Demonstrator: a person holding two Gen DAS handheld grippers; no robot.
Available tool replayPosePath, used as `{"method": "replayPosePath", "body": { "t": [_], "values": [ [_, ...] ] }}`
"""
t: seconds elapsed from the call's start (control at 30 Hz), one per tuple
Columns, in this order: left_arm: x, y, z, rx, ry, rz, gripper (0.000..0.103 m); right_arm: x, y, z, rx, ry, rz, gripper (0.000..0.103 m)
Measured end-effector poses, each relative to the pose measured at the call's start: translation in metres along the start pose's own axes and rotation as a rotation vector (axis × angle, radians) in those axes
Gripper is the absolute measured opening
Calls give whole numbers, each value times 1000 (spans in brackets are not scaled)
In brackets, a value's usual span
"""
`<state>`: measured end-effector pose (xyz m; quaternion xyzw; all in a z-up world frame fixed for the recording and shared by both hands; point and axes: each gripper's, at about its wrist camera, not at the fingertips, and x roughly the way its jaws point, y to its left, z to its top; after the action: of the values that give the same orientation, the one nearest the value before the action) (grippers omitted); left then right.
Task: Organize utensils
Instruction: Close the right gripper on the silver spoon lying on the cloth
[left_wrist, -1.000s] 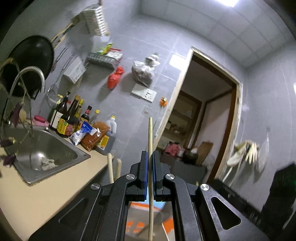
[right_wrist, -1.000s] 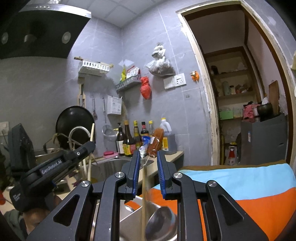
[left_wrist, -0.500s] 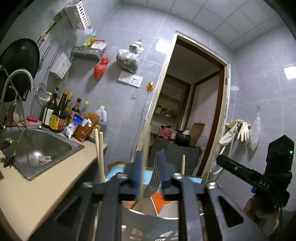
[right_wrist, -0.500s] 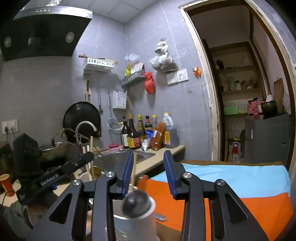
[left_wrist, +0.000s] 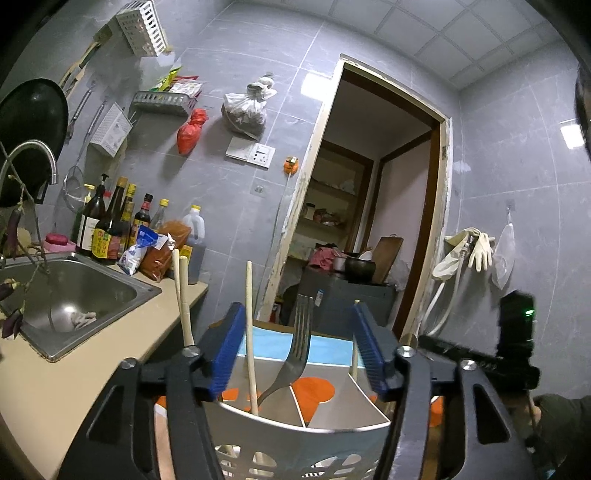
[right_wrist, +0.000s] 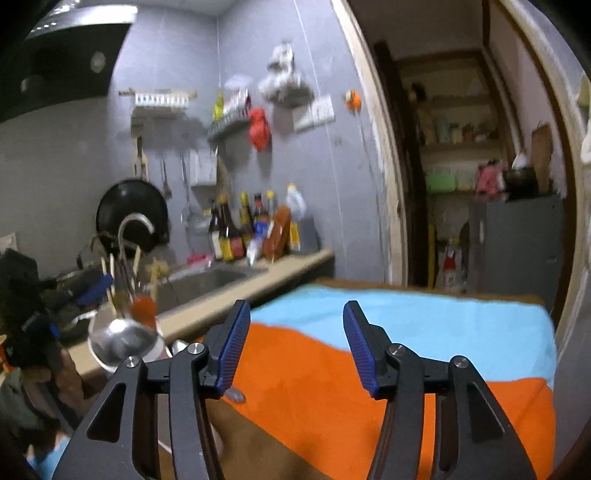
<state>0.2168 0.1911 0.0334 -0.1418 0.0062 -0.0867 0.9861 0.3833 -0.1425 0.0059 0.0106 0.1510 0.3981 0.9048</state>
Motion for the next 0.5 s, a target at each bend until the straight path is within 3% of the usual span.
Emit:
{"method": "replayPosePath", "body": {
  "t": [0.13,0.23,0.3,0.5],
  "values": [
    [-2,-3,1,19,-12,3,75,32,-8,-11,-34,164,90,53],
    [-3,-5,3,33,-12,24,83,69,-3,-21,-88,343,212,53],
    [-3,-5,4,34,-4,46,84,90,3,-26,-107,429,283,53],
    [-17,7,9,2,29,188,86,131,23,-38,-180,592,390,49]
  ]
}}
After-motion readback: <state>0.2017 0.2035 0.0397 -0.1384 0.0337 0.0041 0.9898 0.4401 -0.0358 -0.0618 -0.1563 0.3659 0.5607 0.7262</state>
